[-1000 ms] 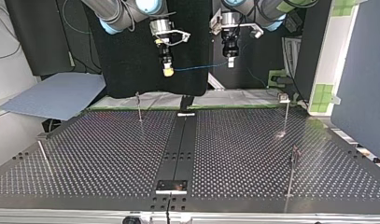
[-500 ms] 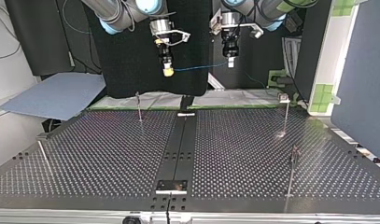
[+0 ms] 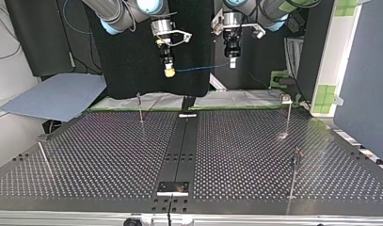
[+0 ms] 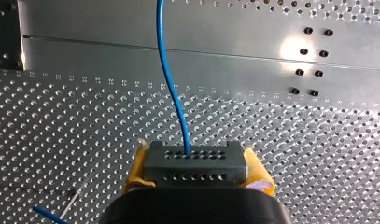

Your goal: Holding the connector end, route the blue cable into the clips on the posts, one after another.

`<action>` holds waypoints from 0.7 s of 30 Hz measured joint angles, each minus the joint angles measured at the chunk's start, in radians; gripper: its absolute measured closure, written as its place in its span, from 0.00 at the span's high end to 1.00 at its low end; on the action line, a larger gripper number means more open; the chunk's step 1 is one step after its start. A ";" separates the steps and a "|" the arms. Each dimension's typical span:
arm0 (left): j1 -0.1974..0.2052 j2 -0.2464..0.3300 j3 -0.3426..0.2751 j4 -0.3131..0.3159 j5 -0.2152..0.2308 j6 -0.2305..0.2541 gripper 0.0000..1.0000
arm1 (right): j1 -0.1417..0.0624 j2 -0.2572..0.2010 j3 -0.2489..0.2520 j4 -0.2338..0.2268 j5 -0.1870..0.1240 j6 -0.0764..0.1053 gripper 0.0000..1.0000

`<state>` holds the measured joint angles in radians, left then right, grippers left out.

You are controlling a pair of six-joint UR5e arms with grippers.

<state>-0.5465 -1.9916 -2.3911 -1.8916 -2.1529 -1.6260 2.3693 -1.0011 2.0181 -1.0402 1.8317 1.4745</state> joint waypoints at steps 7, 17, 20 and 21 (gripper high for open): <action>0.000 0.000 0.000 0.000 0.000 0.000 0.00 | 0.000 0.000 0.000 0.000 0.000 0.000 0.00; 0.000 0.000 0.000 0.001 0.000 0.001 0.00 | -0.001 0.001 0.002 0.001 -0.001 0.000 0.00; 0.000 0.000 0.000 0.001 0.000 0.001 0.00 | -0.002 0.005 0.010 0.016 -0.010 0.000 0.00; 0.000 0.000 0.000 0.001 0.000 0.001 0.00 | -0.002 0.006 0.012 0.025 -0.012 0.000 0.00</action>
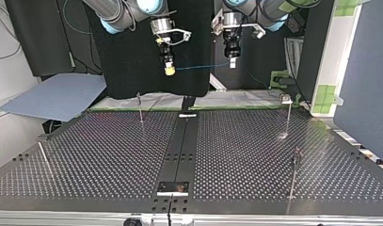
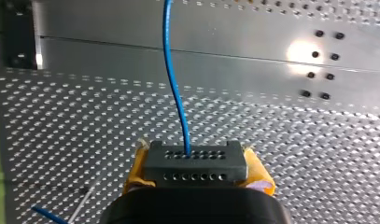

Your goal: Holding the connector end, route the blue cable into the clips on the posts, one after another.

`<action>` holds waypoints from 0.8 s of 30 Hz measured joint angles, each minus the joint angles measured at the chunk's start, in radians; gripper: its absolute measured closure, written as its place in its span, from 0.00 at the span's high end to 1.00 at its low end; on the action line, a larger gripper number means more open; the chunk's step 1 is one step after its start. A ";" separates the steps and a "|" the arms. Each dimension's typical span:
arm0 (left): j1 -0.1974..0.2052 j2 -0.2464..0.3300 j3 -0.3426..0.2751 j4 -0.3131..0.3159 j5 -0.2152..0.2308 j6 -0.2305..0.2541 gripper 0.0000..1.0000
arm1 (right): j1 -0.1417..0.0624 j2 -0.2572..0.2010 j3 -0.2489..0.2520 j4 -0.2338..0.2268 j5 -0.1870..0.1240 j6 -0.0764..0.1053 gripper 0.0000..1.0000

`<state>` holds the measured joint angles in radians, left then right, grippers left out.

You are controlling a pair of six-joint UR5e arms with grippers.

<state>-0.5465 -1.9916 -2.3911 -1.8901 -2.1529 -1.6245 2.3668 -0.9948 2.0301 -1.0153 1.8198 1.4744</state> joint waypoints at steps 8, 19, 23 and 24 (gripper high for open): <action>0.000 0.000 0.000 0.000 0.000 0.000 0.00 | -0.001 0.001 0.003 0.026 -0.003 0.000 0.00; -0.002 0.003 -0.001 -0.002 -0.002 0.002 0.00 | -0.001 0.001 0.003 0.027 -0.003 0.000 0.00; -0.020 0.024 -0.003 -0.024 -0.008 0.005 0.00 | -0.001 0.001 0.003 0.027 -0.003 0.000 0.00; -0.023 0.032 -0.003 -0.032 -0.008 0.006 0.00 | -0.001 0.001 0.003 0.027 -0.003 0.000 0.00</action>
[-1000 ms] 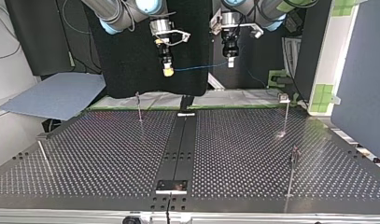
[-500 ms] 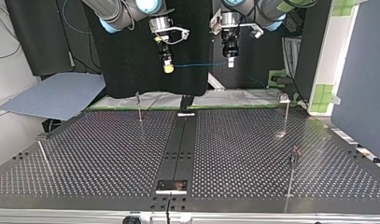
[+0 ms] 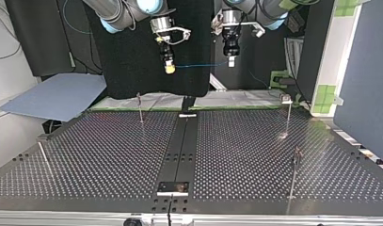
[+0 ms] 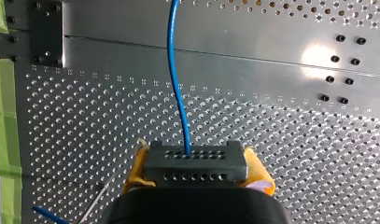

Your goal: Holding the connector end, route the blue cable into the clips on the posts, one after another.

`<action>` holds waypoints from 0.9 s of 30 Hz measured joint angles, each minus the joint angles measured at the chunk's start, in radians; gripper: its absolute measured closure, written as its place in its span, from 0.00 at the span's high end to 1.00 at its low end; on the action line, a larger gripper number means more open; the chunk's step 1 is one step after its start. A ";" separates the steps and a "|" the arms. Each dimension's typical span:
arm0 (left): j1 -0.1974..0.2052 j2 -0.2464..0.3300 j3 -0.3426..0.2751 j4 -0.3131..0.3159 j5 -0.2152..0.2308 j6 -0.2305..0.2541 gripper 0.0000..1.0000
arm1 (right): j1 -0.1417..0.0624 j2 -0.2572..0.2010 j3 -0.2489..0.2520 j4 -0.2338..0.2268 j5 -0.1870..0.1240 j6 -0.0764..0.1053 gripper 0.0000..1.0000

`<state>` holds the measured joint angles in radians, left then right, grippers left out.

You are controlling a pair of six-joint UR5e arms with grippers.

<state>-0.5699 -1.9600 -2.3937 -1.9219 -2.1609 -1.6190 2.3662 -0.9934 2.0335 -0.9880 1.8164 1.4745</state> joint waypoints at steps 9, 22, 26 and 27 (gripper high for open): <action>-0.007 0.031 0.000 -0.089 -0.001 0.001 0.00 | 0.000 0.000 0.000 0.000 0.000 0.000 0.00; -0.012 0.030 0.000 -0.101 -0.005 -0.003 0.00 | 0.000 0.000 -0.001 0.000 -0.001 0.000 0.00; -0.025 0.049 0.001 -0.087 -0.030 -0.027 0.00 | 0.016 -0.002 -0.022 0.023 -0.018 0.015 0.00; -0.026 0.056 0.002 -0.086 -0.034 -0.032 0.00 | 0.021 -0.011 -0.031 0.034 -0.023 0.019 0.00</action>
<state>-0.5963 -1.9035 -2.3921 -2.0076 -2.1948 -1.6514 2.3870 -1.0040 2.0025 -0.9538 1.7933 1.4935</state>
